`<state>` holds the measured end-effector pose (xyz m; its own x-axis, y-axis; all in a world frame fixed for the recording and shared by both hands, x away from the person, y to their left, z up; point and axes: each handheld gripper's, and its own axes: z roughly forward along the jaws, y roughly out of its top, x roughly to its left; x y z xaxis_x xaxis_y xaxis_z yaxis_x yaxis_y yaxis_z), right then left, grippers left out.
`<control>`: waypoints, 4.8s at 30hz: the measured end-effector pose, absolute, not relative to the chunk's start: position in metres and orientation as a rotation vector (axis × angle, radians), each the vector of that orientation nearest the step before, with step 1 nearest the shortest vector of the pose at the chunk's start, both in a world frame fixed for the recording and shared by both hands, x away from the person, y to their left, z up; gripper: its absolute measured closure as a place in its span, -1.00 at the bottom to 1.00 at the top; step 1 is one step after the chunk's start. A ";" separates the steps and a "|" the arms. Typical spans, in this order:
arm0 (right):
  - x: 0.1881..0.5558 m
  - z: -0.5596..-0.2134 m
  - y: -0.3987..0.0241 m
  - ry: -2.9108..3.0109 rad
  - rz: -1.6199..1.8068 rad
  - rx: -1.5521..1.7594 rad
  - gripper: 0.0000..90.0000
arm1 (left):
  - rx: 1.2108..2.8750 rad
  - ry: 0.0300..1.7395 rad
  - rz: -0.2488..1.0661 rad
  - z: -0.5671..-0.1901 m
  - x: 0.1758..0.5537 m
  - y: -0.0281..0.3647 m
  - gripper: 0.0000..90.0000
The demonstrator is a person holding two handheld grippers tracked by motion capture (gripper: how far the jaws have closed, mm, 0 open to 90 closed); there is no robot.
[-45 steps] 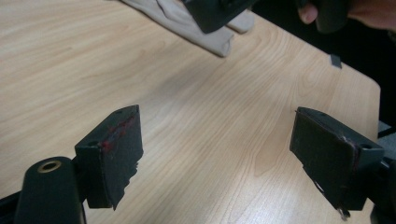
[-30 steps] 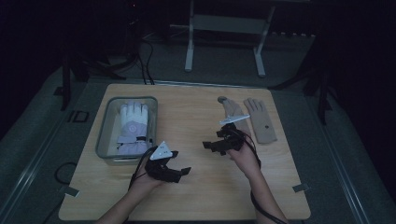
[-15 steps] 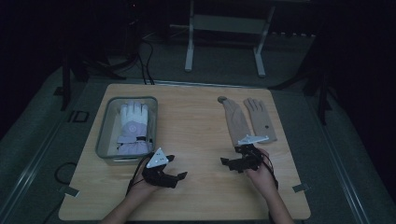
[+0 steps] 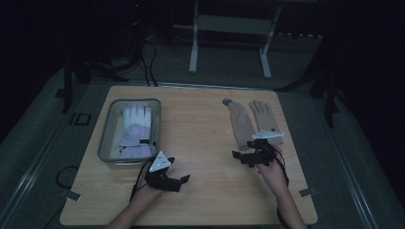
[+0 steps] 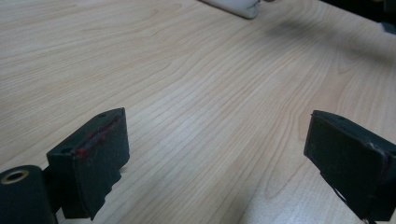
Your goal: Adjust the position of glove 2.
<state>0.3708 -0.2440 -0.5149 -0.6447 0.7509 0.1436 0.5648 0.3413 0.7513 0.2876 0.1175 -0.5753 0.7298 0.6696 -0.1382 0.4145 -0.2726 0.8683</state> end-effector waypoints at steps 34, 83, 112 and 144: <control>0.491 -0.514 -0.247 2.225 0.913 1.338 -0.15 | 1.996 0.826 0.285 -0.576 0.289 0.111 -0.84; 0.499 -0.525 -0.229 2.158 0.864 1.592 0.77 | 1.988 0.822 0.296 -0.576 0.287 0.112 -0.84; 0.400 -0.468 -0.160 2.020 1.164 1.530 0.77 | 2.001 0.814 0.314 -0.576 0.286 0.110 -0.84; 0.393 -0.551 -0.142 2.134 1.000 1.623 0.14 | 2.004 0.813 0.309 -0.576 0.286 0.110 -0.84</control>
<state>0.3926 -0.1421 -0.5509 -0.3304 0.9261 0.1824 0.7330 0.1300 0.6677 0.2860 0.1102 -0.5759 0.7502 0.6537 -0.0993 0.4223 -0.3582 0.8327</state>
